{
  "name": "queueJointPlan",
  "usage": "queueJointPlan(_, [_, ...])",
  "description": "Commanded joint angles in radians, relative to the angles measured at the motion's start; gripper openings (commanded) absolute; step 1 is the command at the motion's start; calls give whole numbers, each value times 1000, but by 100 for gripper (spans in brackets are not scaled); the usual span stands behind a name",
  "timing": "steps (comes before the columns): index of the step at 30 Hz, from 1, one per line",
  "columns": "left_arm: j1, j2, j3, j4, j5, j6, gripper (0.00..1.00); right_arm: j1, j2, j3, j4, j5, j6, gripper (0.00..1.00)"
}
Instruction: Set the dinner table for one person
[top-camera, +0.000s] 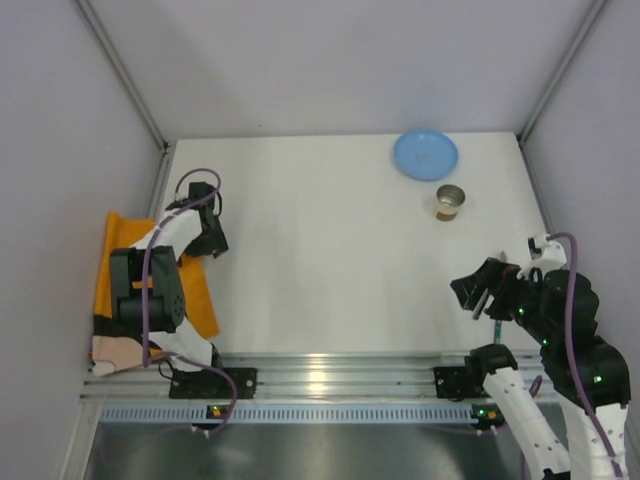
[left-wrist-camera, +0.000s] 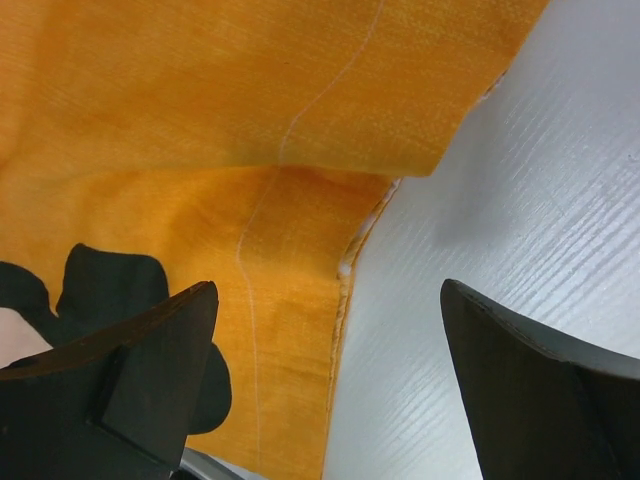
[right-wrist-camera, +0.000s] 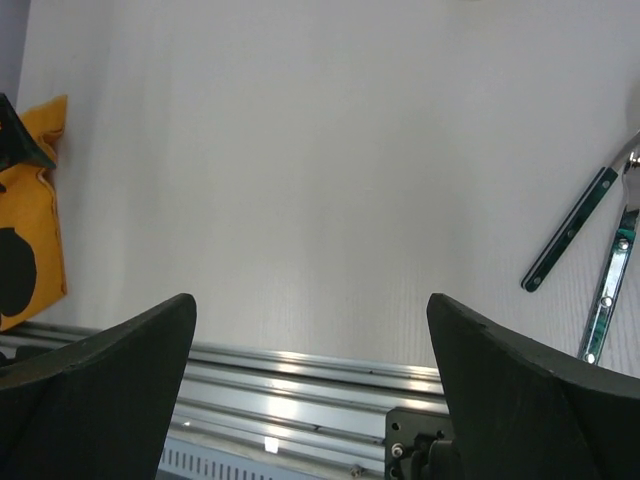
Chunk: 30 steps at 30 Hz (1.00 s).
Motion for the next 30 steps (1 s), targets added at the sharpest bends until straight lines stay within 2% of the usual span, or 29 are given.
queueJointPlan(1, [8,50,9,66,23,20,98,8,32,-8,4,21,1,100])
queueJointPlan(8, [23,135,60,85,-11,38,98,9,78,-56,57,26,22,100])
queueJointPlan(11, [36,182,94,82,-17,41,91,8,101,-77,85,26,35,100])
queueJointPlan(15, [48,242,132,77,-4,47,67,8,126,-100,120,28,41,100])
queueJointPlan(18, [54,264,157,77,-4,54,55,8,147,-106,139,31,39,100])
queueJointPlan(19, [56,267,169,76,-1,55,46,8,152,-106,142,31,41,100])
queueJointPlan(21, [57,278,181,74,15,61,36,8,164,-108,151,31,39,100])
queueJointPlan(24, [57,293,221,42,58,54,1,9,169,-113,159,28,41,100])
queueJointPlan(30, [54,270,204,13,193,5,0,9,152,-125,157,18,27,100])
